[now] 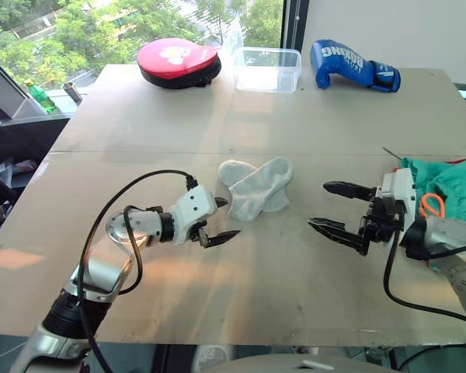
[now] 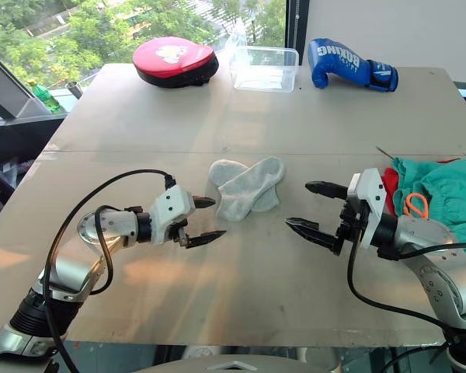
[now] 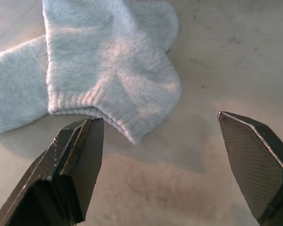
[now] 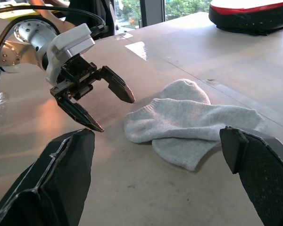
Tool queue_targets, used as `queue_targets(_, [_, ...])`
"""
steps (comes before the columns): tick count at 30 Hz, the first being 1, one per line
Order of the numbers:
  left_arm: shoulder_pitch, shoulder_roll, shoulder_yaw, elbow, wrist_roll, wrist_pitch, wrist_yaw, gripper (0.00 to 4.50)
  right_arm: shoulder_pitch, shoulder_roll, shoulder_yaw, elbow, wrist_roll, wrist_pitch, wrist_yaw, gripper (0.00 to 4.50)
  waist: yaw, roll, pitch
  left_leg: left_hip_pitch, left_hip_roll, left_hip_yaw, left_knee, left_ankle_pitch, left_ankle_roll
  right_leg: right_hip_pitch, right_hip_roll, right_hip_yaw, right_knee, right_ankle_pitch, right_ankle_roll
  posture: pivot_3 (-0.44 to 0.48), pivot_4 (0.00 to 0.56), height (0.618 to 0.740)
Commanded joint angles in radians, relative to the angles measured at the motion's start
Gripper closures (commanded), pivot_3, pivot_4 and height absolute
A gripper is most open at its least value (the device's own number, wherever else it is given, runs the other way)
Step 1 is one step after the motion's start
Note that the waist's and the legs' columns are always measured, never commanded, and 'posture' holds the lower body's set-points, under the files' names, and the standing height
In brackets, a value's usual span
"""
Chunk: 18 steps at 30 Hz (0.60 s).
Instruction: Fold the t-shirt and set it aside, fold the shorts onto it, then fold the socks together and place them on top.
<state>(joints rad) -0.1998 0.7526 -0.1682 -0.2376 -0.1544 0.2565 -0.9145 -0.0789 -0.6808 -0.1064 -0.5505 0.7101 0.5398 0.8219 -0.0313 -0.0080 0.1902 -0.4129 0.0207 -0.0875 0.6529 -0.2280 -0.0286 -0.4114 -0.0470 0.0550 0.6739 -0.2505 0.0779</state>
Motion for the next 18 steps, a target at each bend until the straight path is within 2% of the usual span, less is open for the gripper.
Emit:
queue_targets(1, [-0.027,-0.011,-0.041,0.063,0.097,-0.184,0.006,0.35,-0.006,0.002,-0.022,-0.028,0.009,-0.015,-0.006,0.00,0.000,0.000,0.000,0.000,0.000,0.000,0.000,0.000,0.000,0.000,0.000,0.000,0.000,0.000,0.000,0.000,0.150,0.731])
queue_targets(5, [-0.066,-0.028,-0.075,0.136,0.144,-0.259,-0.006,0.35,-0.004,-0.004,-0.028,-0.031,0.011,-0.013,-0.007,0.00,0.002,0.000,0.000,0.000,0.000,0.000,0.000,0.000,0.000,0.000,0.000,0.000,0.000,0.000,0.000,0.000,0.150,0.731])
queue_targets(9, [-0.120,-0.068,-0.086,0.191,0.150,-0.225,-0.001,0.35,0.006,-0.007,-0.031,-0.041,0.011,-0.011,-0.010,0.00,0.003,0.000,0.000,0.000,0.000,0.000,0.000,0.000,0.000,0.000,0.000,0.000,0.000,0.000,0.000,0.000,0.150,0.731])
queue_targets(12, [-0.136,-0.065,-0.095,0.213,0.158,-0.198,-0.027,1.23,0.015,-0.008,-0.034,-0.050,0.012,-0.008,-0.015,0.00,0.002,0.000,0.000,0.000,0.000,0.000,0.001,0.000,0.000,0.000,0.000,0.000,0.001,0.000,0.000,0.000,0.150,0.731])
queue_targets(13, [-0.141,-0.063,-0.096,0.221,0.160,-0.198,-0.034,1.39,0.020,-0.009,-0.036,-0.052,0.012,-0.008,-0.017,0.00,0.001,0.000,0.000,0.000,0.000,0.000,0.001,0.000,0.000,0.001,0.000,0.000,0.001,0.000,0.000,0.000,0.150,0.731])
queue_targets(14, [-0.147,-0.064,-0.094,0.228,0.161,-0.200,-0.035,1.97,0.024,-0.009,-0.038,-0.054,0.011,-0.008,-0.019,0.00,0.001,0.000,0.000,0.000,0.000,0.000,0.001,0.000,0.000,0.000,0.000,0.000,0.001,0.000,0.000,0.000,0.150,0.731])
queue_targets(18, [-0.181,-0.077,-0.079,0.231,0.139,-0.183,-0.041,3.71,0.034,-0.010,-0.042,-0.057,0.000,-0.013,-0.027,0.00,-0.003,0.000,0.000,0.001,0.000,0.000,0.001,0.000,0.000,0.000,0.000,0.000,0.002,0.000,0.000,0.000,0.150,0.731])
